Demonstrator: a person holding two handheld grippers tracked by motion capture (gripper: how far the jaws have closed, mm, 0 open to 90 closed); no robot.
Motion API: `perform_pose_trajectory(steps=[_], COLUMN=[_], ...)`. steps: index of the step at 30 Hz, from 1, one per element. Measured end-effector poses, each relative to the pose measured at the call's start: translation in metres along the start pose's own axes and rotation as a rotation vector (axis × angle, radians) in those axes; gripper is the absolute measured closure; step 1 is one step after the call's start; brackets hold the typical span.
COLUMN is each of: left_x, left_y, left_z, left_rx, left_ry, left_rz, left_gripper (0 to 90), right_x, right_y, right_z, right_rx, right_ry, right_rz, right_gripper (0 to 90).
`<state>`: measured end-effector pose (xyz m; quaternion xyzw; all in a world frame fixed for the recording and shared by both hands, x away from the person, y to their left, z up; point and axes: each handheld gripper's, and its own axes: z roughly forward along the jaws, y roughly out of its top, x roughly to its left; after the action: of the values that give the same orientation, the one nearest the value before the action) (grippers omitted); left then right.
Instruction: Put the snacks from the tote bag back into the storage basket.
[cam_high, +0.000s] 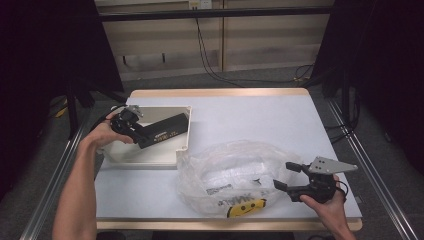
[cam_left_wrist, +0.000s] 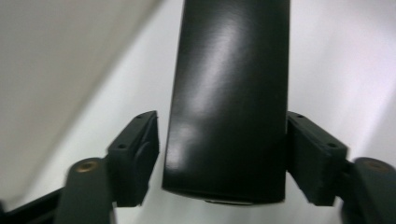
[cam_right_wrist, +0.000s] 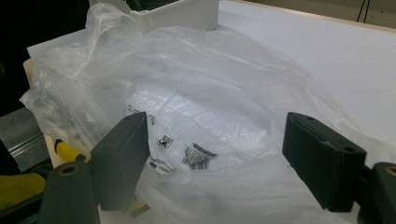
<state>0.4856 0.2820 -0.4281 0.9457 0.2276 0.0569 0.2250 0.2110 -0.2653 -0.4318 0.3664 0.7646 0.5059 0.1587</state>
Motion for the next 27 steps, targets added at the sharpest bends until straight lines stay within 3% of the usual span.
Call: perform_pose_trajectory(steps=[6,9,10,12,13,15,17,18,22,24,27], left_x=[0.0,-0.005,-0.009,-0.015,-0.018,-0.022,-0.027,-0.03,-0.045,-0.053,-0.061], left_y=[-0.004,-0.006,-0.007,-0.01,-0.012,-0.015,-0.017,-0.019,-0.025,-0.029,-0.033], left_z=[-0.017,-0.028,-0.033,-0.041,-0.044,-0.052,-0.061,-0.065,-0.073,-0.073,-0.07], left_rx=[-0.059,-0.072,-0.072,-0.098,-0.097,-0.099,-0.125,-0.146,-0.189,-0.215,-0.234], left_ry=[0.024,0.069,0.078,0.097,0.091,0.119,0.149,0.161,0.17,0.157,0.171], left_rz=[-0.074,-0.105,-0.094,-0.103,-0.116,-0.129,-0.156,-0.191,-0.24,-0.253,-0.308], left_gripper=[20.1,16.0,16.1,16.3,18.0,18.3,24.0,26.0,35.5,45.5,59.6], right_x=[-0.002,-0.001,-0.001,0.0,0.0,0.0,0.002,0.002,0.002,0.002,0.001], right_y=[-0.001,-0.001,-0.001,-0.001,-0.001,-0.001,0.0,0.0,0.002,0.002,0.001], right_z=[0.001,0.001,0.001,0.001,0.001,0.001,0.002,0.002,0.003,0.004,0.005], right_rx=[0.002,0.001,0.003,0.002,0.002,0.004,0.004,0.005,0.004,0.003,0.004], right_ry=[0.002,0.003,0.003,0.001,0.002,-0.001,0.003,0.003,0.005,0.008,0.01], right_rz=[0.001,0.004,0.003,0.002,0.004,0.006,0.001,-0.003,-0.005,-0.004,-0.005], right_gripper=[22.3,22.3,22.3,22.3,22.3,22.3,22.3,22.3,22.4,22.4,22.4])
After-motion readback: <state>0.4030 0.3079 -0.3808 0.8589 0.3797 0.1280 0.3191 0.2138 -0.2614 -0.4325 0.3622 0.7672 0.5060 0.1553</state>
